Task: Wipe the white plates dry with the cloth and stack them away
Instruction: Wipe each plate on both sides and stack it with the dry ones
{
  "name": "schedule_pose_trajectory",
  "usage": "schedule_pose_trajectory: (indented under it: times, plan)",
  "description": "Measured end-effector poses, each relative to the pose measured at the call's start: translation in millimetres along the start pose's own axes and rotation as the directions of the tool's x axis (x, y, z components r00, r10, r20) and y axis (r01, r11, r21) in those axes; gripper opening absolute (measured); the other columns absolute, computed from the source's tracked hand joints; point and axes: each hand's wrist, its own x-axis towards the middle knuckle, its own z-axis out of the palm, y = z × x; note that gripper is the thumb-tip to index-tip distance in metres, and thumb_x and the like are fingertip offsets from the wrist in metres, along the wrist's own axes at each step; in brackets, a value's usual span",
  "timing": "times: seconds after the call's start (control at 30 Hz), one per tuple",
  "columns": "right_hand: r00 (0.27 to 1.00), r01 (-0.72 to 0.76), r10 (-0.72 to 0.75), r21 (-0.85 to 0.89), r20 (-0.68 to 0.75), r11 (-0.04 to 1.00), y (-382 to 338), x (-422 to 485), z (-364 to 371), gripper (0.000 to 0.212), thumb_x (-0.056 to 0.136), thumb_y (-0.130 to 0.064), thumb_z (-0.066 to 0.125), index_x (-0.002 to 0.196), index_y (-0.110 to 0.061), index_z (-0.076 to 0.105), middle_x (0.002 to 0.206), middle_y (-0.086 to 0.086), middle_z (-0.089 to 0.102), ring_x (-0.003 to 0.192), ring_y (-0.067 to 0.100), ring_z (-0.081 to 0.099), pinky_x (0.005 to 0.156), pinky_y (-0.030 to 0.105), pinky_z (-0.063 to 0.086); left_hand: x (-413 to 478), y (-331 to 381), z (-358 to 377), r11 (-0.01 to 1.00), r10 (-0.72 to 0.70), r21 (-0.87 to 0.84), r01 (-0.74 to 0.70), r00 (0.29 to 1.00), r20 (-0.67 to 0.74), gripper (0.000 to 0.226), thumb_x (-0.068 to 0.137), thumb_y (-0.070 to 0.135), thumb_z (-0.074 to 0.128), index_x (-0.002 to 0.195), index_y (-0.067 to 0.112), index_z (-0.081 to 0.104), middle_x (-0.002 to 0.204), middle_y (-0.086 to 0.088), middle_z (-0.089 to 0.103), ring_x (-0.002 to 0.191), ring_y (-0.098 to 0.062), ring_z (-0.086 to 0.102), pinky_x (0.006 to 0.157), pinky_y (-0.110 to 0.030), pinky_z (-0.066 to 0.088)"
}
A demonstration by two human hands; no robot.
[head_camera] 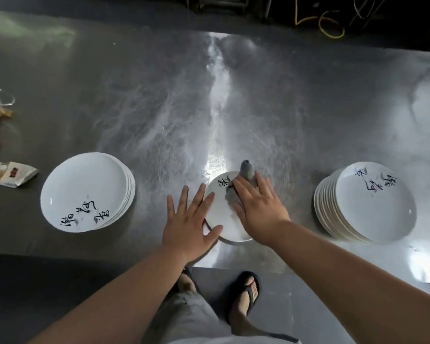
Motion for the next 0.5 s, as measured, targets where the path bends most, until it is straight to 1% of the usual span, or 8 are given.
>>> schedule_pose_trajectory:
  times: [0.03,0.07,0.13,0.23,0.33,0.4,0.43,0.5]
  plan:
    - [0.996,0.034,-0.022,-0.131,0.092,0.991,-2,1,8,0.073,0.108,-0.058,0.013,0.168,-0.018,0.000,0.175,-0.003,0.000,0.156,0.036,-0.028,0.130,0.051,-0.007,0,0,1,1.000,0.000,0.012,0.000,1.000,0.001,0.086,0.095,0.080,0.014,0.165,0.037,-0.011,0.167,0.012,-0.035,0.156,-0.029,-0.029,0.124,-0.066,-0.008]
    - [0.988,0.054,-0.021,-0.214,0.152,0.975,-4,0,15,0.079,0.106,-0.062,0.009,0.166,-0.015,-0.009,0.175,0.000,-0.009,0.149,0.035,-0.042,0.127,0.053,-0.016,0,0,2,1.000,-0.007,0.023,0.007,1.000,0.001,0.087,0.095,0.081,0.015,0.165,0.036,-0.010,0.167,0.013,-0.034,0.156,-0.029,-0.028,0.124,-0.066,-0.007]
    - [0.982,0.053,-0.003,-0.262,0.190,0.964,-5,-2,20,0.090,0.101,-0.071,0.005,0.164,-0.010,-0.012,0.174,0.007,-0.015,0.143,0.032,-0.051,0.125,0.051,-0.021,1,-1,3,0.999,-0.014,0.037,0.014,1.000,-0.004,0.089,0.094,0.083,0.015,0.166,0.035,-0.009,0.168,0.013,-0.031,0.157,-0.029,-0.027,0.124,-0.066,-0.006]
    - [0.982,0.041,0.006,-0.244,0.187,0.969,-4,2,21,0.096,0.098,-0.075,0.000,0.165,-0.007,-0.008,0.173,0.009,-0.015,0.144,0.026,-0.050,0.125,0.046,-0.021,2,0,2,0.999,-0.013,0.036,0.013,1.000,0.007,0.090,0.092,0.085,0.008,0.166,0.035,-0.009,0.169,0.014,-0.031,0.157,-0.028,-0.027,0.124,-0.066,-0.005]
    - [0.986,0.033,-0.005,-0.161,0.166,0.986,-3,14,24,0.093,0.095,-0.073,-0.004,0.165,-0.012,-0.012,0.173,0.007,-0.019,0.152,0.023,-0.038,0.128,0.044,-0.015,2,0,2,0.999,-0.019,0.040,0.017,0.999,0.027,0.089,0.093,0.084,0.010,0.165,0.036,-0.010,0.167,0.014,-0.033,0.156,-0.028,-0.029,0.124,-0.066,-0.005]
    - [0.966,0.161,-0.131,-0.122,0.223,0.979,-6,17,28,0.086,0.099,-0.072,-0.002,0.163,-0.016,-0.020,0.170,0.003,-0.030,0.155,0.023,-0.030,0.130,0.043,-0.009,3,0,0,0.999,-0.026,0.038,0.025,0.999,0.040,0.091,0.092,0.087,0.007,0.165,0.035,-0.011,0.167,0.014,-0.034,0.156,-0.027,-0.029,0.124,-0.065,-0.006]
    - [0.939,0.261,-0.224,-0.119,0.260,0.958,-7,13,29,0.085,0.100,-0.072,-0.002,0.163,-0.017,-0.022,0.168,0.001,-0.034,0.156,0.023,-0.028,0.130,0.043,-0.007,3,1,0,0.999,-0.029,0.039,0.027,0.998,0.049,0.094,0.089,0.089,0.004,0.165,0.035,-0.012,0.167,0.014,-0.034,0.156,-0.027,-0.030,0.124,-0.065,-0.007]
    - [0.867,0.432,-0.378,-0.110,0.326,0.895,1,3,31,0.089,0.095,-0.076,-0.007,0.163,-0.019,-0.020,0.167,-0.001,-0.033,0.156,0.024,-0.026,0.130,0.044,-0.008,4,2,-1,0.998,-0.037,0.046,0.034,0.997,0.064,0.097,0.087,0.090,0.003,0.164,0.035,-0.014,0.166,0.014,-0.036,0.155,-0.027,-0.032,0.124,-0.065,-0.008]
